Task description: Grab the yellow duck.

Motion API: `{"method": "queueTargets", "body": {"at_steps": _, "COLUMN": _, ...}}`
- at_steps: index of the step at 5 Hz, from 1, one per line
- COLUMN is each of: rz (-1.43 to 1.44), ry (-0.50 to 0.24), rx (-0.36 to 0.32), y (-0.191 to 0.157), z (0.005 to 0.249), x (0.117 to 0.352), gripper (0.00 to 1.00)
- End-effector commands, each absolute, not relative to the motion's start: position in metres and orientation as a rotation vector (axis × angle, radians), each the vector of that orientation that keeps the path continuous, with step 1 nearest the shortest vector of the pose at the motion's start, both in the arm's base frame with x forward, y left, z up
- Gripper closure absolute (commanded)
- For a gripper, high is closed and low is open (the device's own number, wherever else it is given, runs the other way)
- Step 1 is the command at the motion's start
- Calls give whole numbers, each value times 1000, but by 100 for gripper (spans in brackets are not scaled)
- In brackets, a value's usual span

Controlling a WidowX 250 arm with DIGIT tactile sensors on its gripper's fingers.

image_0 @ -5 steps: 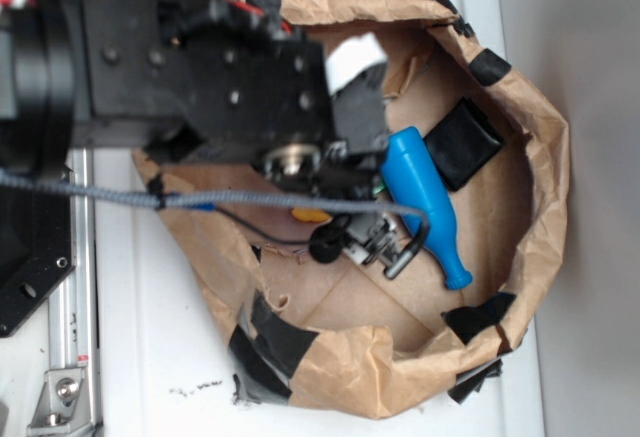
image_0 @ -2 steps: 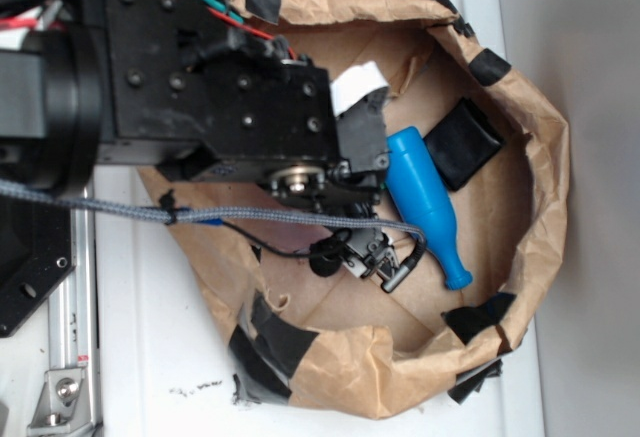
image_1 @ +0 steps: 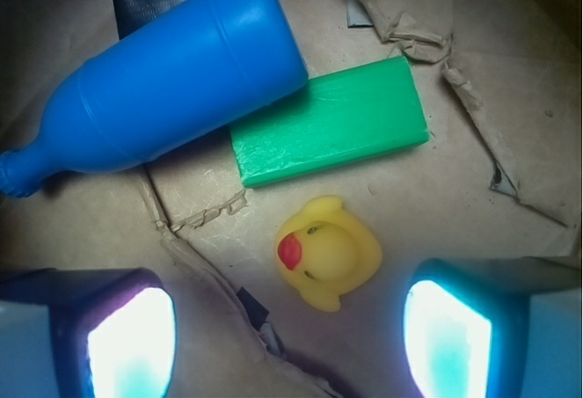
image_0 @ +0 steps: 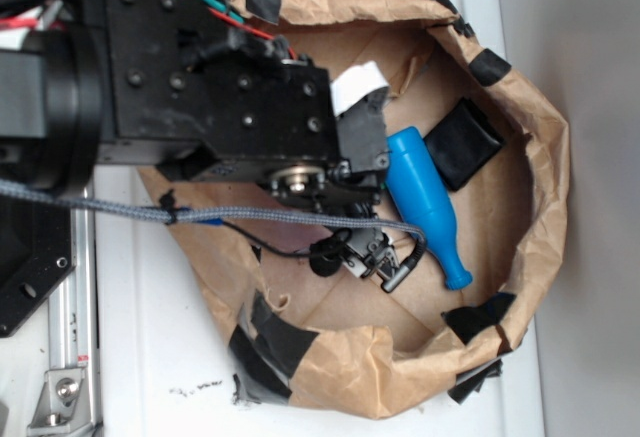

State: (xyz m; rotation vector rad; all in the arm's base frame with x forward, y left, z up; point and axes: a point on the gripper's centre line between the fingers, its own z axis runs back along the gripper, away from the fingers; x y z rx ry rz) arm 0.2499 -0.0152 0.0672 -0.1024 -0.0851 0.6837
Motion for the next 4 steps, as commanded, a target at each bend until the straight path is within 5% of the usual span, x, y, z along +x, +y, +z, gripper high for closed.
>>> {"method": "queueTargets", "body": {"at_steps": 1, "rz": 657, "ry": -120, "rx": -146, "y": -11, "z": 63, "x": 255, "gripper": 0}}
{"method": "queueTargets", "body": {"at_steps": 4, "rz": 625, "ry": -76, "rx": -121, "y": -13, "z": 47, "x": 258, "gripper": 0}}
